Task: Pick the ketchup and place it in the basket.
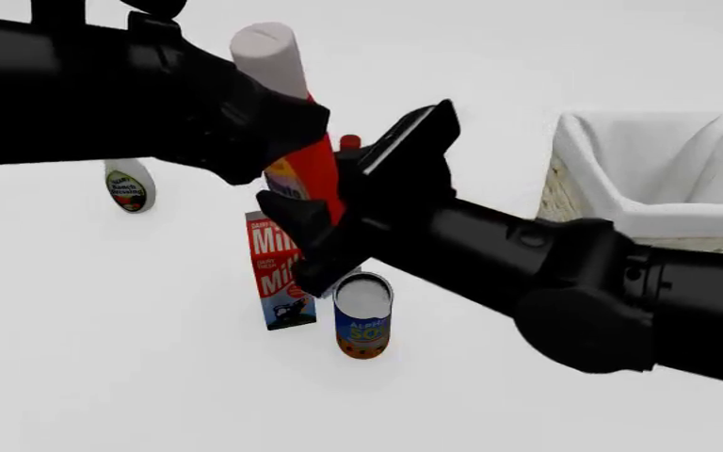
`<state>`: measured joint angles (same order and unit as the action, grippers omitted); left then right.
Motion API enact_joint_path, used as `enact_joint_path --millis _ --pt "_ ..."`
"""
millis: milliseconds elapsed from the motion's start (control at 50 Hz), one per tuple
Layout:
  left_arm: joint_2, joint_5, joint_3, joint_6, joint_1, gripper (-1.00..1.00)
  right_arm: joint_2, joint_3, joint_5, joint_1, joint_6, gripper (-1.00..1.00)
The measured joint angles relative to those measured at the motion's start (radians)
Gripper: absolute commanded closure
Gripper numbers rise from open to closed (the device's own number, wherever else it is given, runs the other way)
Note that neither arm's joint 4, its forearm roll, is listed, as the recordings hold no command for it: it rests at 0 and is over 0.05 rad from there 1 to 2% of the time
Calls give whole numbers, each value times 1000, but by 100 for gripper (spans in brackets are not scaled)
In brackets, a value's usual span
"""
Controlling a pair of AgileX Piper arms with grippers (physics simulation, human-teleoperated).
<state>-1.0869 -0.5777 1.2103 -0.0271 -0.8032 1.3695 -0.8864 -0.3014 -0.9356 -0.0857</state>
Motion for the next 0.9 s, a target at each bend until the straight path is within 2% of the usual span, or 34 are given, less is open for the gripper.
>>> enact_joint_path --millis 280,300,600,900 --pt "3 1 -10 10 -8 100 -12 23 -11 0 -1 100" --pt "3 2 -10 12 -10 -100 -14 25 -11 0 0 100" --pt "34 -5 0 17 -34 -100 -42 41 7 25 -27 100" --pt "86 -13 -18 28 1 -100 -97 39 46 64 -30 100"
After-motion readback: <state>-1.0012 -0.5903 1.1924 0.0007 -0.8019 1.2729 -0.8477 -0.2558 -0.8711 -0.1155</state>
